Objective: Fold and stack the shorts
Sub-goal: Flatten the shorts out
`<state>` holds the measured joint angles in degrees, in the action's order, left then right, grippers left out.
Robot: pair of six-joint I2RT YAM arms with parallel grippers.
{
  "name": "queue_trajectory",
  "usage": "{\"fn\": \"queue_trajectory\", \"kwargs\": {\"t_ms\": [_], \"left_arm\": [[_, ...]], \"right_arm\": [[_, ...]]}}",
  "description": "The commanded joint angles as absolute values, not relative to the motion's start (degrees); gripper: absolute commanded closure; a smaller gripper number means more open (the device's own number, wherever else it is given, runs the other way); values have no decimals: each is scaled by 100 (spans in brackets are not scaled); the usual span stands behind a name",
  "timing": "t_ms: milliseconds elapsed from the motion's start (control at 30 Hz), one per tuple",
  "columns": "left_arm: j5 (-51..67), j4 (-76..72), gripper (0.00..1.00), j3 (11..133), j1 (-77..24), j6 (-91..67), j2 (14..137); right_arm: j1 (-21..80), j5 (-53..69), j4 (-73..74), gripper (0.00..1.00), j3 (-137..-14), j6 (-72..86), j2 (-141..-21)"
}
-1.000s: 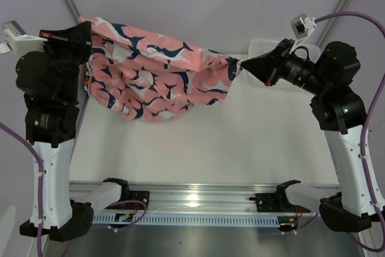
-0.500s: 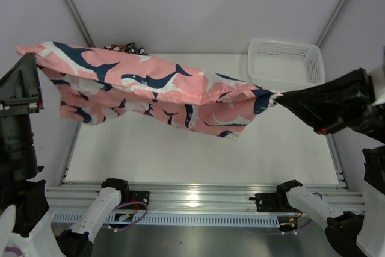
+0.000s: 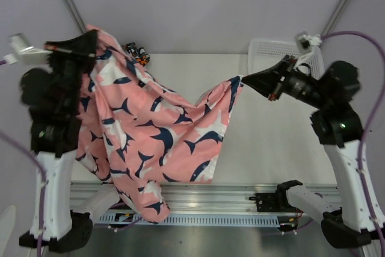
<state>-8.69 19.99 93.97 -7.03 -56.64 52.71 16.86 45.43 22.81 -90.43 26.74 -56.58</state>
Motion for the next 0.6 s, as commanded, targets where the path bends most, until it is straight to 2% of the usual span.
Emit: {"fn": "queue_trajectory", "kwargs": {"t_ms": [0,33,133,267,567], "left_arm": [[-659,1663,100,8369,-721,-5976,5862],[-659,1470,100,7680,-729,-6011,5958],[-738,652,100,6650,-870,-6108,6396],[-887,-445,100,5987,-1186,-6152,7361],[-757,-1676,100,6767,-1801,-6178,9807]], "right_arm": [[1284,4272,1698,100,-7799,3023,-5801],[1188,4219,1566,100,-7135,3076,-5757],[827,3886,1170,100,-5834,3181,-5652],[370,3482,599,100,-4572,3305,-5572],[-228,2172,1247,100,-3666,3085,-5379]]}}
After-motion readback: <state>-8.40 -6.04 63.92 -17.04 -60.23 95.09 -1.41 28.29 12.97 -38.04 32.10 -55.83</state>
